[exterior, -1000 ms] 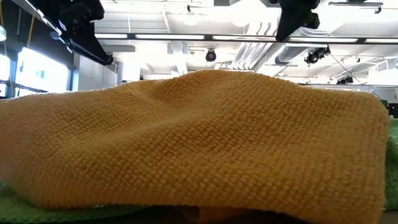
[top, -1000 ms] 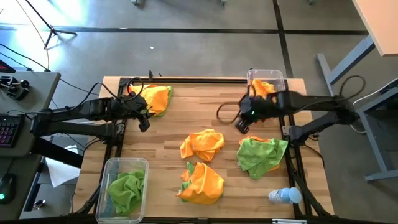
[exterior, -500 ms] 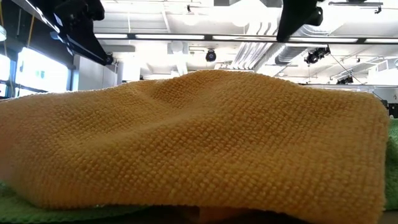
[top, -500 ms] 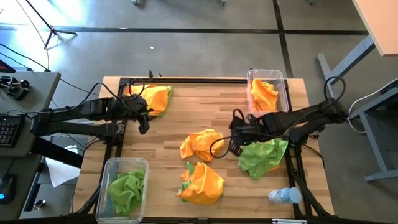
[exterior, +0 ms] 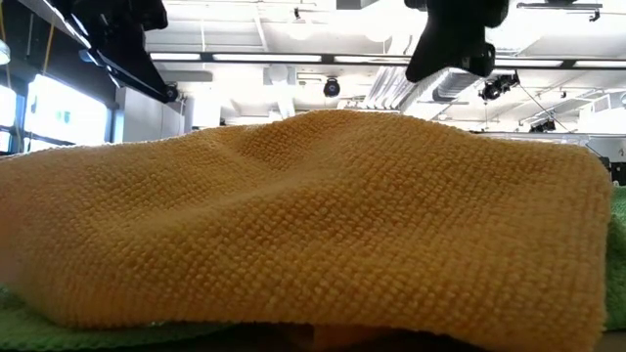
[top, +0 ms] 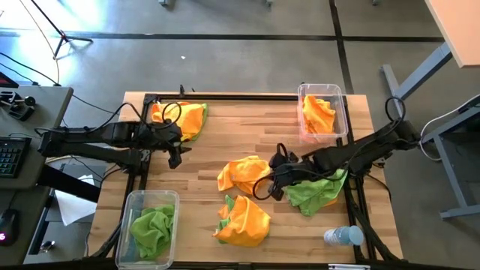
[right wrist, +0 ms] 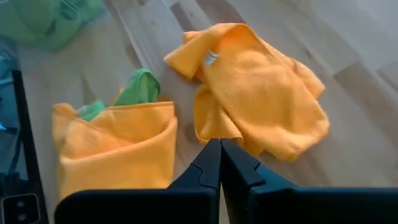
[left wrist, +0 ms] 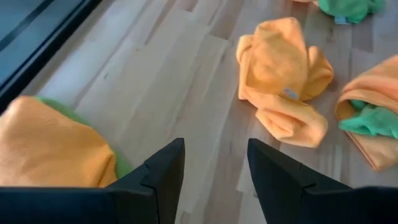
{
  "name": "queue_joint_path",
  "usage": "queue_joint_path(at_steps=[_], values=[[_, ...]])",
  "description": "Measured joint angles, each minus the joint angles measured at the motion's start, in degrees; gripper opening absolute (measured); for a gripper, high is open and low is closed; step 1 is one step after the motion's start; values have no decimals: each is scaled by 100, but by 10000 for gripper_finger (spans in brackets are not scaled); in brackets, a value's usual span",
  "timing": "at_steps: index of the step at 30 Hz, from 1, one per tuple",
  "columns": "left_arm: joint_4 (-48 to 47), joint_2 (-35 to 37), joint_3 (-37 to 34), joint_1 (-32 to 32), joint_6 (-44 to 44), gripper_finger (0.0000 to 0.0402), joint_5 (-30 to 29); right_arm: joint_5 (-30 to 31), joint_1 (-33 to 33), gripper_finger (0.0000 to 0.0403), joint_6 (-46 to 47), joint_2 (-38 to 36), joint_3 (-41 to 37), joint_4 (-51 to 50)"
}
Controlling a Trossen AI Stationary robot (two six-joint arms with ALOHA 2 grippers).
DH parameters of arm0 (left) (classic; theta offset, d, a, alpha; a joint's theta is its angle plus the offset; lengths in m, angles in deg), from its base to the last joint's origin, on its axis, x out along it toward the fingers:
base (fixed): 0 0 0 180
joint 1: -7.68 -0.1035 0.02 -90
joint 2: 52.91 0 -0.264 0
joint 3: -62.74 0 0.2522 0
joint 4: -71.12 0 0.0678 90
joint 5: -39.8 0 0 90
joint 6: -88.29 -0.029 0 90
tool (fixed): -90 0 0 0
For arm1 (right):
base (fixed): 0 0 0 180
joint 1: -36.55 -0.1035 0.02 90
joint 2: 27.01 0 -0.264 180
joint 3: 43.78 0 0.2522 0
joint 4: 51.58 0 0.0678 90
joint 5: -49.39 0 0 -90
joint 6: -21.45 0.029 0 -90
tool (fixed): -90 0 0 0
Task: Sort microfiber towel by color & place in baskets
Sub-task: Put the orange microfiber towel into the top transparent bin
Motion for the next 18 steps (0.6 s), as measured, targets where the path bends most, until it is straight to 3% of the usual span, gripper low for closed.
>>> queue_joint_path(at_steps=[6, 12, 18], values=[[114, -231, 0, 349, 263, 163, -145, 51, -172, 0, 226, -113, -597, 452], [623, -657, 49, 618, 486, 163, -217, 158, -328, 0, 421, -752, -1442, 1256], [-68, -1378, 771, 706, 1113, 163, -1195, 305, -390, 0, 425, -1336, -2123, 2088]])
